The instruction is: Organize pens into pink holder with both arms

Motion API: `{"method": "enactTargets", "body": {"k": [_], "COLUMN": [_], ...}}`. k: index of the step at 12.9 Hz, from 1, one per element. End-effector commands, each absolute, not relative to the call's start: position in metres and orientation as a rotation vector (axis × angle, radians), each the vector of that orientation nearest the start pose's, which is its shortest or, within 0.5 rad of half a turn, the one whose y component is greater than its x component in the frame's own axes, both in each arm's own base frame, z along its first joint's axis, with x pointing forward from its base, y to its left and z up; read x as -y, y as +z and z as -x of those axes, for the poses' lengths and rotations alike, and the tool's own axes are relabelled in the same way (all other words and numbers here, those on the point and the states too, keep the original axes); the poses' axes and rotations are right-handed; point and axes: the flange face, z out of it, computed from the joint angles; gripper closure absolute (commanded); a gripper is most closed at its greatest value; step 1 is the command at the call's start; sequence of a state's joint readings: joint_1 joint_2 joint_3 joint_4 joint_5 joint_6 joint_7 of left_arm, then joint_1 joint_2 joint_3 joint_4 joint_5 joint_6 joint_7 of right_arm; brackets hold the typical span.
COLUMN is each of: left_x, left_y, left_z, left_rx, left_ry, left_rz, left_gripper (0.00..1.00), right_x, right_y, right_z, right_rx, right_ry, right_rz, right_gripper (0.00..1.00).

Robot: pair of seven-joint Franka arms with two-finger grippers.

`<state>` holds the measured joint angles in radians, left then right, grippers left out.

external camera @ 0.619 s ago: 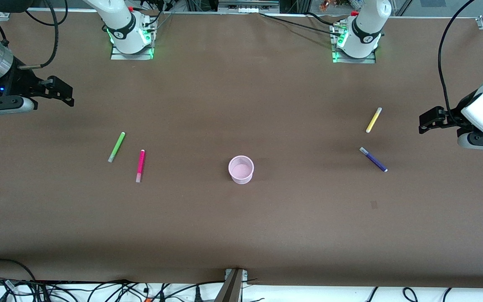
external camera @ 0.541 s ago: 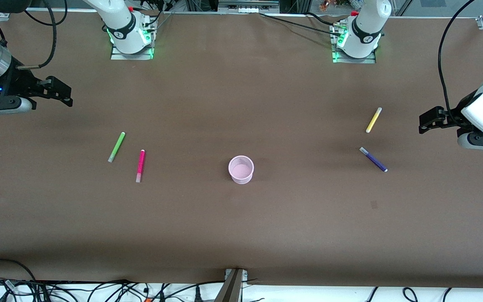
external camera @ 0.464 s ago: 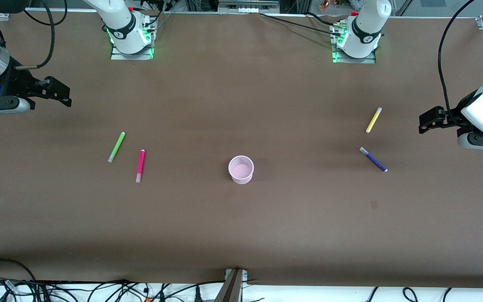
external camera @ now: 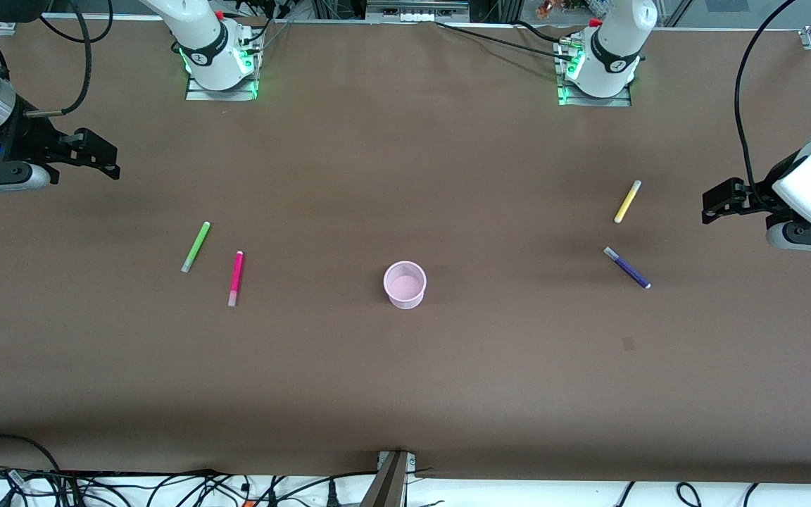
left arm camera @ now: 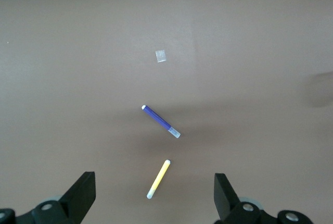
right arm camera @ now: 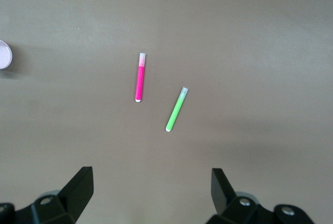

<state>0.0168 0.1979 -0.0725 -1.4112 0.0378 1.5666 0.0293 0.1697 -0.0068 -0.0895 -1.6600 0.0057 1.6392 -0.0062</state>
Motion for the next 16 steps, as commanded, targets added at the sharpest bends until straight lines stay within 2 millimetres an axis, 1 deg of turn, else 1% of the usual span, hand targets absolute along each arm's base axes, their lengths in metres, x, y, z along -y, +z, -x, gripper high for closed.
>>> {"method": "enactTargets", "body": {"k": [1,6,8,9,10,12,13,15,16], "left_x": [0.025,0.025,0.023,0.023,0.024,0.024,0.023,0.017,0.017], "left_y": [0.590,0.581,0.580,0.572,0.567,0.550,0.538,0.517,0.501], "left_z": [-0.611,-0.610,-0.610,-0.609,-0.609,-0.616,-0.620,-0.628,-0.630], "left_rx": [-0.160,-0.135,-0.126,-0.121,-0.089,0.001,0.048,0.168,0.237], "left_ry": [0.073,0.104,0.109,0.137,0.151,0.181,0.204,0.236,0.258], "left_rz": [3.105,3.108,3.114,3.113,3.112,3.110,3.106,3.096,3.086], "left_gripper": [0.00,0.00,0.00,0.00,0.00,0.00,0.00,0.00,0.00], "right_x": [-0.045,-0.049,-0.058,-0.065,-0.069,-0.066,-0.064,-0.064,-0.064], "right_y": [0.597,0.598,0.601,0.602,0.603,0.602,0.602,0.601,0.601], "right_z": [-0.554,-0.553,-0.554,-0.553,-0.552,-0.552,-0.552,-0.552,-0.551], "right_rx": [0.126,0.140,0.164,0.188,0.195,0.188,0.183,0.182,0.182], "right_ry": [0.009,0.002,-0.022,-0.024,-0.029,-0.024,-0.024,-0.012,-0.011], "right_rz": [3.112,3.111,3.110,3.108,3.107,3.108,3.108,3.101,3.100], "right_gripper": [0.00,0.00,0.00,0.00,0.00,0.00,0.00,0.00,0.00]}}
